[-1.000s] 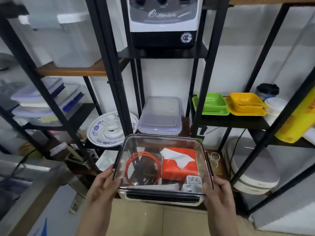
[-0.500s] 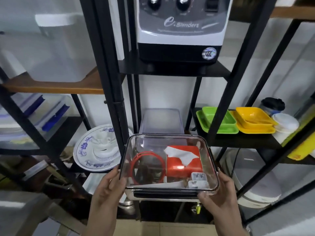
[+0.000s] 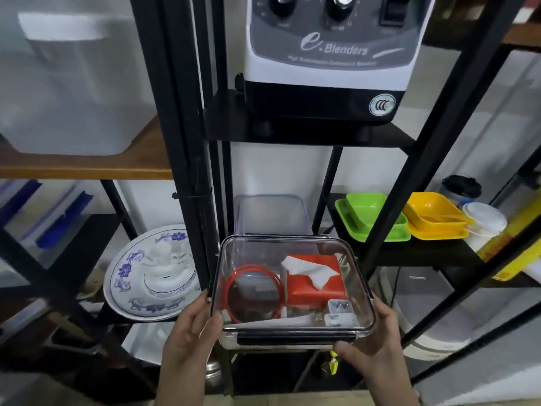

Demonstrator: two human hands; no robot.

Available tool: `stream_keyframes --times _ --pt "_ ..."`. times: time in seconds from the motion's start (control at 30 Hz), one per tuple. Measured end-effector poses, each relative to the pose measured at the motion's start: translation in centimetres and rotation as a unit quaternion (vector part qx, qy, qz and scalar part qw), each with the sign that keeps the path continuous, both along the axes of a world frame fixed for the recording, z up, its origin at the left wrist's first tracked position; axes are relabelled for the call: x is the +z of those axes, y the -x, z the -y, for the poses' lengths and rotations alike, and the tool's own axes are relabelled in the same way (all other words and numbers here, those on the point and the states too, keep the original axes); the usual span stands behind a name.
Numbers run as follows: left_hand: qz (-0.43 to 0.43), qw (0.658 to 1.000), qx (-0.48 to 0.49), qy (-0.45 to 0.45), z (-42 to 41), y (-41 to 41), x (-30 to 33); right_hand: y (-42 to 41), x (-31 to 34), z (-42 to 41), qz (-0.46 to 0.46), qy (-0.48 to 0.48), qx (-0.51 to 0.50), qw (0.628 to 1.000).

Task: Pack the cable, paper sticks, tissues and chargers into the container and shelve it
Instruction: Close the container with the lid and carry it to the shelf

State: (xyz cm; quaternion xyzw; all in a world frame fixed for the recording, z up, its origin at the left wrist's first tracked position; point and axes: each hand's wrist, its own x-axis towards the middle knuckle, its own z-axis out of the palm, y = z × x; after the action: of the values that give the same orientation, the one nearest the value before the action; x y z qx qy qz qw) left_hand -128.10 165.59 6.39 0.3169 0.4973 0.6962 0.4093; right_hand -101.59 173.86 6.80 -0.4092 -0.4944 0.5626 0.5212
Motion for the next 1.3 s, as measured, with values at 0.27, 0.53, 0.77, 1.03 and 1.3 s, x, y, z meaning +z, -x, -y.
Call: stream_keyframes --times 0.27,0.53,0.77,1.03,1.3 --pt "0.001 0.999 0.045 0.008 -1.0 -0.6 -1.4 -0.8 -1.2 -1.2 0.001 0.010 0.012 1.000" --pt "-0.012 0.999 0.039 0.004 -1.7 -1.2 -1.5 -1.3 -2.0 -2.3 0.003 0.001 0.018 1.000" --pt "-0.033 0.999 0.039 -0.008 -2.1 -1.6 -1.0 -0.9 -2.1 -3.2 0.002 0.013 0.015 1.000" --pt "-0.103 0.993 -0.029 0.039 -2.2 -0.4 -1.7 -0.8 -2.3 -3.5 0.028 0.013 -0.001 1.000" --pt "-0.095 0.995 0.011 0.010 -3.1 -0.8 -2.5 -0.2 -2.2 -4.1 0.045 0.006 -0.016 0.999"
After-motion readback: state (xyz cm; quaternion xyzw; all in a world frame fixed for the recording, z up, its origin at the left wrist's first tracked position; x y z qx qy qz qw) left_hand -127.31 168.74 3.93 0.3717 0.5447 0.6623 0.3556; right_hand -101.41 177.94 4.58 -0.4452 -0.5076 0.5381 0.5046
